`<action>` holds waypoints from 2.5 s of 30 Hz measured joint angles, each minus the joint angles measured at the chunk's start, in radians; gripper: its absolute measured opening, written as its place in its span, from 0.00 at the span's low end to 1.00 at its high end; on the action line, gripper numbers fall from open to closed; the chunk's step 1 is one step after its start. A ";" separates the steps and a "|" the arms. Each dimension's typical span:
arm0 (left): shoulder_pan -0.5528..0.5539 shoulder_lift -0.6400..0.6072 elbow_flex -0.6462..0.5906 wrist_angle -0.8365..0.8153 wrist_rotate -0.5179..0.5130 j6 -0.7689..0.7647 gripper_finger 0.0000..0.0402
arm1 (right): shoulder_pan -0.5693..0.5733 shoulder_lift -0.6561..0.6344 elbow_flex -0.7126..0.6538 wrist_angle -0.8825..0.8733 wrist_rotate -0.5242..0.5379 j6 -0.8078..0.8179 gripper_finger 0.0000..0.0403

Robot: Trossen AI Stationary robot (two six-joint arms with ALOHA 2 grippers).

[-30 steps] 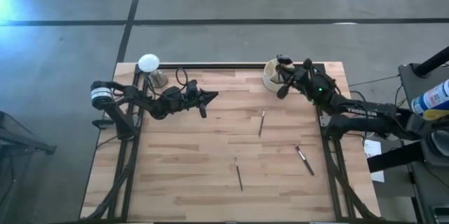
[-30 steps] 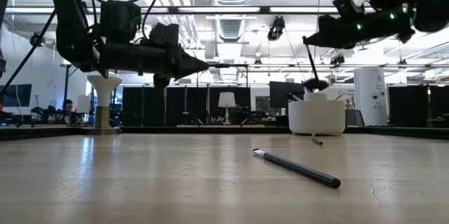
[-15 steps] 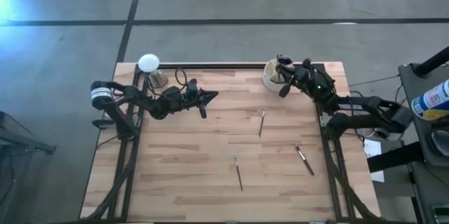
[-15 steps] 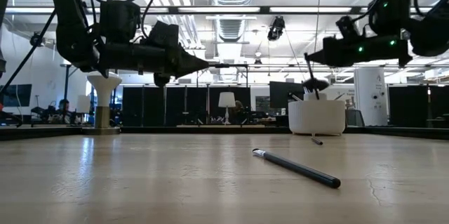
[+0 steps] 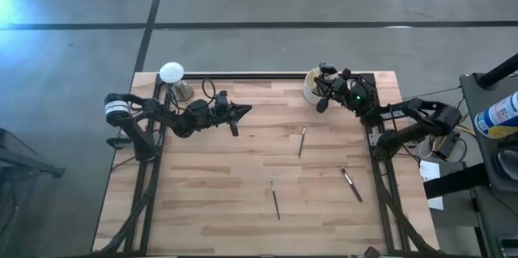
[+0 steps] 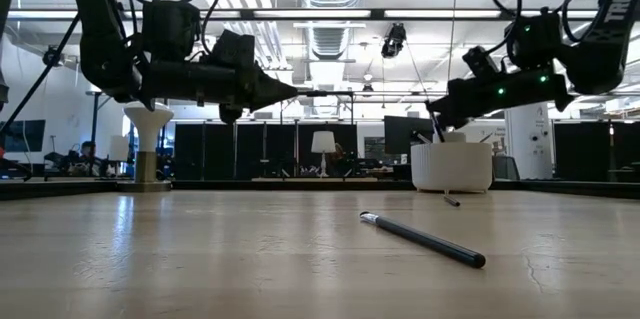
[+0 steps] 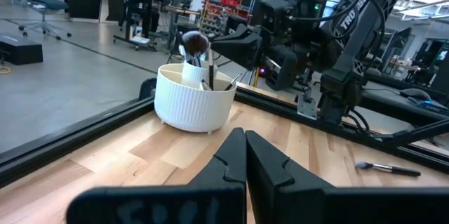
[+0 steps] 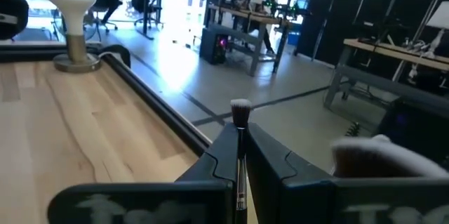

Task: Put items in baskets/containers
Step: Put the black eyeshadow brush into the white pen organizer

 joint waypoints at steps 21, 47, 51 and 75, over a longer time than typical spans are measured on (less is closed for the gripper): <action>0.002 0.000 0.016 -0.002 -0.011 -0.006 0.00 | 0.021 -0.128 0.186 -0.599 0.145 0.029 0.29; 0.001 0.001 0.019 -0.052 -0.011 -0.006 0.00 | 0.503 -0.393 0.248 -1.137 0.656 0.419 0.02; 0.001 0.001 0.019 -0.052 -0.011 -0.006 0.00 | 0.607 -0.372 0.252 -1.192 0.705 0.593 0.02; 0.000 0.001 0.017 -0.072 -0.008 -0.012 0.00 | 0.704 0.107 0.367 -1.261 0.463 1.226 0.28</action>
